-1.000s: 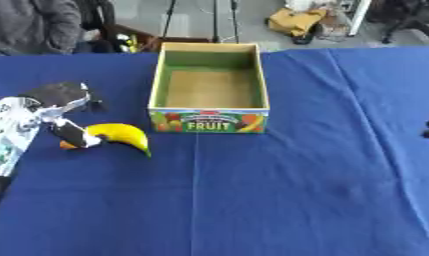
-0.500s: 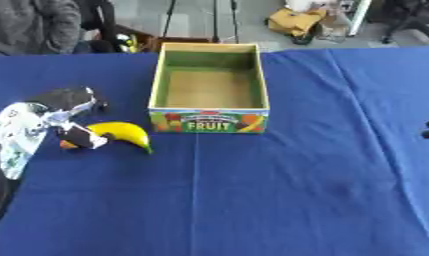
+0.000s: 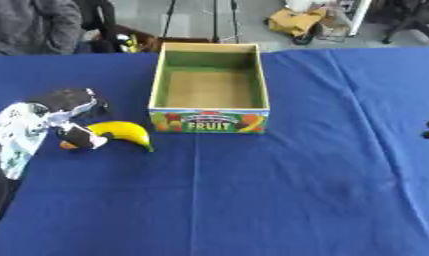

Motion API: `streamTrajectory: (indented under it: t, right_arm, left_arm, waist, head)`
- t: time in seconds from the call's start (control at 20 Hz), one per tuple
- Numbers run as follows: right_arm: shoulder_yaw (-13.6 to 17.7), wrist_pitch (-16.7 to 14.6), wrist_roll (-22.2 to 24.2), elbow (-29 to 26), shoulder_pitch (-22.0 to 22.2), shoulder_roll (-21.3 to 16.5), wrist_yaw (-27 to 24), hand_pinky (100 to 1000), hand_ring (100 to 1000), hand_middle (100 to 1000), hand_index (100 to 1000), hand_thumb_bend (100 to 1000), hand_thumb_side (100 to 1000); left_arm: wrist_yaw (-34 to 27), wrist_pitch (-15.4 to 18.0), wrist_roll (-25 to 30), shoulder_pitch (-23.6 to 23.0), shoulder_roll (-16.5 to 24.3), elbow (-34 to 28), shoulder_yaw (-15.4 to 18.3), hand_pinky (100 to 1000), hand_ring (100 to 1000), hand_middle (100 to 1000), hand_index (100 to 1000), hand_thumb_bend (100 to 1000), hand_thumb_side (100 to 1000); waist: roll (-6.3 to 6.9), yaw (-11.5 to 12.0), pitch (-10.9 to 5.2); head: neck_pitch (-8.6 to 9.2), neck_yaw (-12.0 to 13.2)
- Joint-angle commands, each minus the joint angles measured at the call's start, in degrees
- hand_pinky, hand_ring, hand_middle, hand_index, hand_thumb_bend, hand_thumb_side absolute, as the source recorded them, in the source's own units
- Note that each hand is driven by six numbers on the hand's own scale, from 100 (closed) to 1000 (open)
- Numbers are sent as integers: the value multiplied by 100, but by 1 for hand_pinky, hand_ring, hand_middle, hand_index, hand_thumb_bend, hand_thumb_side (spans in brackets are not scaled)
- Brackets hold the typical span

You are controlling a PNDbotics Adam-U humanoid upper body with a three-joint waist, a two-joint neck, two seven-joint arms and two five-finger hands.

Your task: Pick up objects on the table and place them in the box.

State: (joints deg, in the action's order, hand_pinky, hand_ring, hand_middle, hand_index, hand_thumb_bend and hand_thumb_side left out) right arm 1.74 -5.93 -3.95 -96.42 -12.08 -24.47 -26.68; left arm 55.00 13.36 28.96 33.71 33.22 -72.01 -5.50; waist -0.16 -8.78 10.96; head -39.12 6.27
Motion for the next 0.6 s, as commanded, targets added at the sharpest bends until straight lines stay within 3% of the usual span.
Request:
streamTrajectory:
  t: [0.05,0.6]
  right_arm:
    - [39,-9,15,-40,-55,-104,-14,537,568,562,643,100,622]
    - [38,-7,19,-34,-57,-102,-10,537,568,562,643,100,621]
  left_arm:
    - [-18,26,74,65,107,-44,-4,656,581,572,710,519,309]
    - [-26,96,225,48,107,-46,-28,657,581,574,712,541,327]
  waist:
    - [-7,-7,-79]
    - [7,-19,-75]
  head:
    - [61,5]
    - [61,-6]
